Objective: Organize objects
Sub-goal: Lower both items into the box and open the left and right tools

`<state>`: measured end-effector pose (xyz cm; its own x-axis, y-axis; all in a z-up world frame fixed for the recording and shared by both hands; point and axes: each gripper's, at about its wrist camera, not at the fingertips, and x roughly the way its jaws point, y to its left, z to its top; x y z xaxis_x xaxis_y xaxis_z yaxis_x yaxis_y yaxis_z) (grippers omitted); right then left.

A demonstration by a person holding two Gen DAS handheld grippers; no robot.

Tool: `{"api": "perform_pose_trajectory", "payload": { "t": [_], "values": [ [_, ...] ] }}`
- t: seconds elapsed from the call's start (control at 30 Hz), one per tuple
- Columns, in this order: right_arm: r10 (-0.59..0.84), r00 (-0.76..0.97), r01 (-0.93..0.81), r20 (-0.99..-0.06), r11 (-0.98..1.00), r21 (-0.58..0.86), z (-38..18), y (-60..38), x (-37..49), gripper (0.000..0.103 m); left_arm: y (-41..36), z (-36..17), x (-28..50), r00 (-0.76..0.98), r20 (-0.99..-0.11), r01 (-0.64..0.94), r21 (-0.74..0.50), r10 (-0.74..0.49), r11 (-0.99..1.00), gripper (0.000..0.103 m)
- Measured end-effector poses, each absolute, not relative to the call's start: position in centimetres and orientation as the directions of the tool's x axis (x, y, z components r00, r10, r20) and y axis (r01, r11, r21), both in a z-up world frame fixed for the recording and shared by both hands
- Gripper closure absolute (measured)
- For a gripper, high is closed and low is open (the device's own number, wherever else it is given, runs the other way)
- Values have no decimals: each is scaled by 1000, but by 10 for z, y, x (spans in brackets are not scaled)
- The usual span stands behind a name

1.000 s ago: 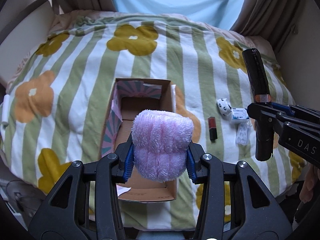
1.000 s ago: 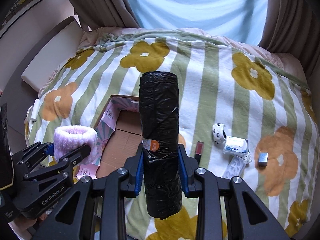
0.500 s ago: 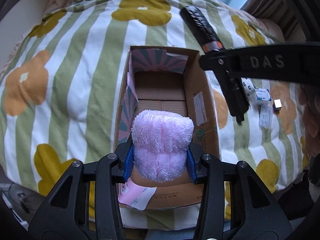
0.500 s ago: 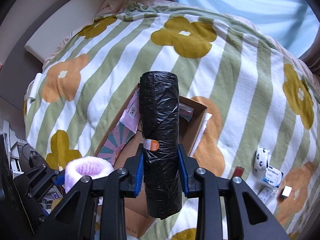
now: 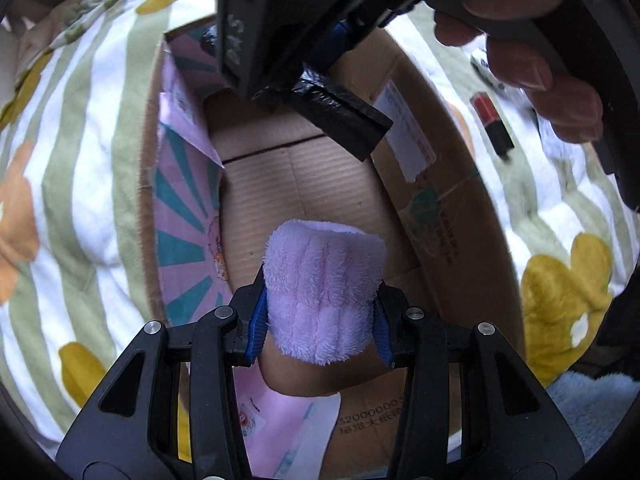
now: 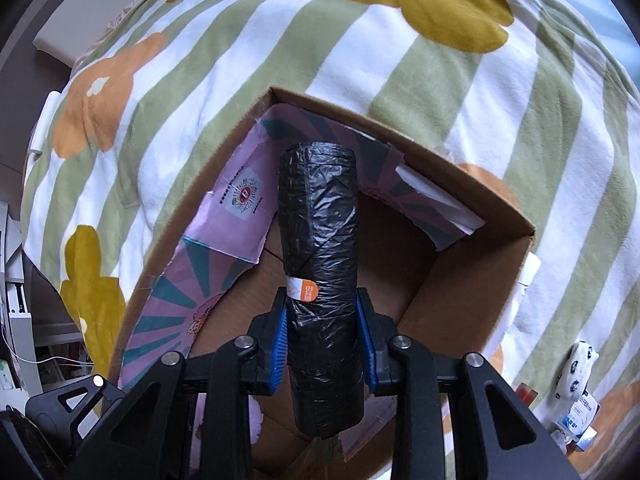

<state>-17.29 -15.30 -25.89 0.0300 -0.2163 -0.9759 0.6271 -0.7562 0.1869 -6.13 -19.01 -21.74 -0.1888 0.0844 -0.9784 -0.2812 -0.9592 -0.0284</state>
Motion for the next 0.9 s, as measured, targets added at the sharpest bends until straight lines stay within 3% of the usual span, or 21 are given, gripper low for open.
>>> {"api": "perform_pose_trajectory", "payload": {
  "t": [0.43,0.47,0.5,0.57,0.6,0.63,0.9],
  "values": [
    [-218,60,619,-974,-757,208,-262,-150,-176,75,-182,-220,-67,-231,-972,-370,45,45,-928,61],
    [-217,59,623,-974,-754,206,-261,-151,-176,75,-180,-220,-67,-233,-972,-374,48,44,-926,53],
    [-214,60,626,-975,-753,203,-260,-151,-176,72,-179,-220,-67,-232,-972,-376,43,49,-925,31],
    [-221,61,621,-973,-755,210,-258,-153,-176,48,-179,-217,-67,-235,-970,-371,28,64,-928,1],
    [-227,55,617,-972,-758,211,-256,-152,-176,16,-179,-213,-67,-246,-966,-367,19,77,-930,0],
    [-236,43,614,-971,-760,212,-252,-151,-175,2,-178,-211,-67,-249,-965,-367,10,88,-930,0],
    [-235,36,622,-971,-756,206,-249,-156,-171,1,-175,-205,-73,-255,-964,-360,27,71,-933,0]
  ]
}}
